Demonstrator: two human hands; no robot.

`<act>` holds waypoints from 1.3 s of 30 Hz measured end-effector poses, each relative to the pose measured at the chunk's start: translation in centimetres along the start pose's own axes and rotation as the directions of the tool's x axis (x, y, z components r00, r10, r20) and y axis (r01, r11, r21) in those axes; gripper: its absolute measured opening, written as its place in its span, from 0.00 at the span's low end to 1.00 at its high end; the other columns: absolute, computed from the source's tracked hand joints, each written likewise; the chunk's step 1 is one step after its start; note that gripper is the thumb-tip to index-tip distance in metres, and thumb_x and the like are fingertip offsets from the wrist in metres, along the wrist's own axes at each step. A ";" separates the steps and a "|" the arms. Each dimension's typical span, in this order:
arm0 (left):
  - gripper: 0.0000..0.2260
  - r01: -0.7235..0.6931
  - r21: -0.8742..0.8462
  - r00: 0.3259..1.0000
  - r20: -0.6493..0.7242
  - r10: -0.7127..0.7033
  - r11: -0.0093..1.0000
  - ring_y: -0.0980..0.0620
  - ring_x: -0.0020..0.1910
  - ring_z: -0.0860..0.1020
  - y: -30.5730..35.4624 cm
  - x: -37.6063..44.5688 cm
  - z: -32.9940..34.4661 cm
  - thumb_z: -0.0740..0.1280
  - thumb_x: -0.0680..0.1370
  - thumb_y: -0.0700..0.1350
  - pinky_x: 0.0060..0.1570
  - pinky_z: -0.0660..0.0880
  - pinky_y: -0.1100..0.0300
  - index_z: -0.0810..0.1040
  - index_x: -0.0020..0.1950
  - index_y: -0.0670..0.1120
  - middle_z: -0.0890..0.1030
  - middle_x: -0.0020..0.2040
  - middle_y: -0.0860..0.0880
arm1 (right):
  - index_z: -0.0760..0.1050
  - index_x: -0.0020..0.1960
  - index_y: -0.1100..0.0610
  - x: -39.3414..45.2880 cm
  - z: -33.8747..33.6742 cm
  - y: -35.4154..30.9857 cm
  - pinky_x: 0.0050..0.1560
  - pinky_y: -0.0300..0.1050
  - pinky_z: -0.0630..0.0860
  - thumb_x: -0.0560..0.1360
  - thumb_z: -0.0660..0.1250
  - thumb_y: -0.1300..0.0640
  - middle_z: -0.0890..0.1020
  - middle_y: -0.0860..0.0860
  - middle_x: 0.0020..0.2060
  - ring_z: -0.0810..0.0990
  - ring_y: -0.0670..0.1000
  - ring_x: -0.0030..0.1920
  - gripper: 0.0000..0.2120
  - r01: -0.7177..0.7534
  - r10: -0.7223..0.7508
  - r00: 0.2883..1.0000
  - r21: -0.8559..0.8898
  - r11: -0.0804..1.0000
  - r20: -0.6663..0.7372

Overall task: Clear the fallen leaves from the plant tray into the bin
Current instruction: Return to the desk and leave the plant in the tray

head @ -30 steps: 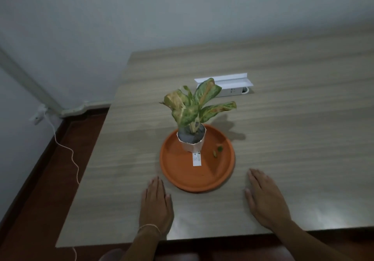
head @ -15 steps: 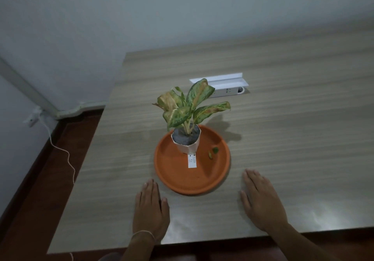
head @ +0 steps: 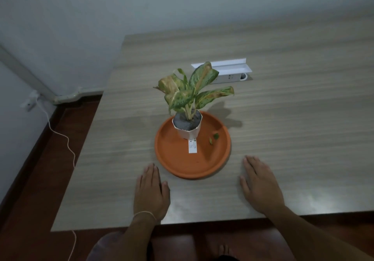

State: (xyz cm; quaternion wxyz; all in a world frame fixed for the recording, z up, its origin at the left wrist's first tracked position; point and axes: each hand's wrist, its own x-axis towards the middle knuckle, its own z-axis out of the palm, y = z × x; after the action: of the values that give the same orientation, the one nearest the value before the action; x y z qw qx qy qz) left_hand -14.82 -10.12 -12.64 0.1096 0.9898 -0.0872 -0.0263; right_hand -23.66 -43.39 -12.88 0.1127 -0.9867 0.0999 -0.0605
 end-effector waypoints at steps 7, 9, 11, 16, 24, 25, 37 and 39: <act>0.28 0.014 -0.032 1.000 0.015 -0.014 0.999 0.51 0.80 0.51 0.1 -0.1 -0.2 0.52 0.81 0.53 0.79 0.50 0.50 0.54 0.79 0.43 0.56 0.80 0.47 | 0.65 0.74 0.61 -0.1 0.0 -0.1 0.73 0.59 0.64 0.78 0.56 0.46 0.70 0.59 0.73 0.66 0.59 0.74 0.29 -0.004 0.004 1.000 0.007 1.000 0.011; 0.28 0.013 -0.024 1.000 0.011 -0.012 1.000 0.51 0.80 0.51 0.1 -0.2 -0.3 0.52 0.81 0.53 0.79 0.50 0.51 0.54 0.79 0.43 0.55 0.81 0.47 | 0.65 0.74 0.61 -0.1 0.0 -0.1 0.74 0.59 0.63 0.78 0.56 0.45 0.70 0.59 0.73 0.65 0.59 0.74 0.29 -0.006 0.006 1.000 0.024 1.000 0.007; 0.28 0.012 -0.027 1.000 0.010 -0.012 1.000 0.51 0.80 0.51 0.1 -0.3 -0.2 0.52 0.81 0.53 0.79 0.49 0.51 0.54 0.79 0.43 0.55 0.81 0.47 | 0.66 0.73 0.62 -0.2 0.0 -0.2 0.74 0.59 0.63 0.78 0.55 0.45 0.70 0.59 0.72 0.66 0.59 0.74 0.30 -0.005 0.005 1.000 0.027 1.000 -0.003; 0.28 0.005 -0.028 1.000 -0.004 -0.006 1.000 0.51 0.80 0.50 0.0 -0.2 -0.1 0.51 0.81 0.54 0.79 0.49 0.51 0.54 0.79 0.43 0.55 0.81 0.47 | 0.67 0.73 0.63 -0.2 0.2 -0.1 0.74 0.59 0.64 0.77 0.56 0.46 0.70 0.60 0.72 0.66 0.60 0.73 0.29 0.013 -0.013 1.000 0.028 1.000 -0.024; 0.25 0.002 -0.125 0.999 -0.034 -0.007 0.992 0.48 0.76 0.62 0.4 0.1 -1.4 0.56 0.80 0.53 0.77 0.59 0.51 0.64 0.76 0.44 0.65 0.76 0.47 | 0.72 0.69 0.62 0.2 0.0 -0.1 0.68 0.59 0.70 0.75 0.58 0.46 0.75 0.59 0.67 0.72 0.60 0.68 0.28 -0.006 0.009 0.999 0.051 0.999 -0.046; 0.22 -0.015 -0.163 0.998 -0.071 0.003 0.987 0.46 0.70 0.69 0.6 0.7 -2.2 0.57 0.79 0.51 0.72 0.66 0.50 0.70 0.70 0.45 0.71 0.70 0.46 | 0.75 0.66 0.60 1.0 -0.6 -0.2 0.65 0.57 0.72 0.74 0.59 0.45 0.78 0.57 0.63 0.75 0.60 0.63 0.27 -0.031 0.035 0.998 0.069 0.997 -0.060; 0.16 -0.414 -0.182 0.909 -0.028 0.416 0.892 0.40 0.57 0.77 11.3 10.5 -8.0 0.63 0.76 0.46 0.56 0.76 0.50 0.74 0.63 0.47 0.78 0.60 0.41 | 0.79 0.51 0.56 15.3 -7.3 -9.2 0.50 0.52 0.78 0.75 0.63 0.51 0.82 0.56 0.51 0.80 0.60 0.53 0.11 0.076 -0.070 0.978 -0.024 0.997 0.198; 0.18 -0.370 -0.179 0.920 0.067 0.386 0.912 0.38 0.59 0.76 12.7 11.0 -7.4 0.63 0.76 0.48 0.56 0.76 0.49 0.73 0.65 0.45 0.76 0.63 0.41 | 0.80 0.52 0.57 15.7 -6.5 -9.8 0.51 0.52 0.79 0.74 0.64 0.53 0.81 0.57 0.52 0.81 0.60 0.54 0.11 0.026 0.009 0.967 -0.131 0.991 0.256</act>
State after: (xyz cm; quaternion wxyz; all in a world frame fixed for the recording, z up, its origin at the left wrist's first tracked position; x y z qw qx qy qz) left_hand -5.59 -22.69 -3.03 0.1887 0.9392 -0.2801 -0.0618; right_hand -7.46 -38.71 -2.75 0.0582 -0.9920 0.0842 0.0739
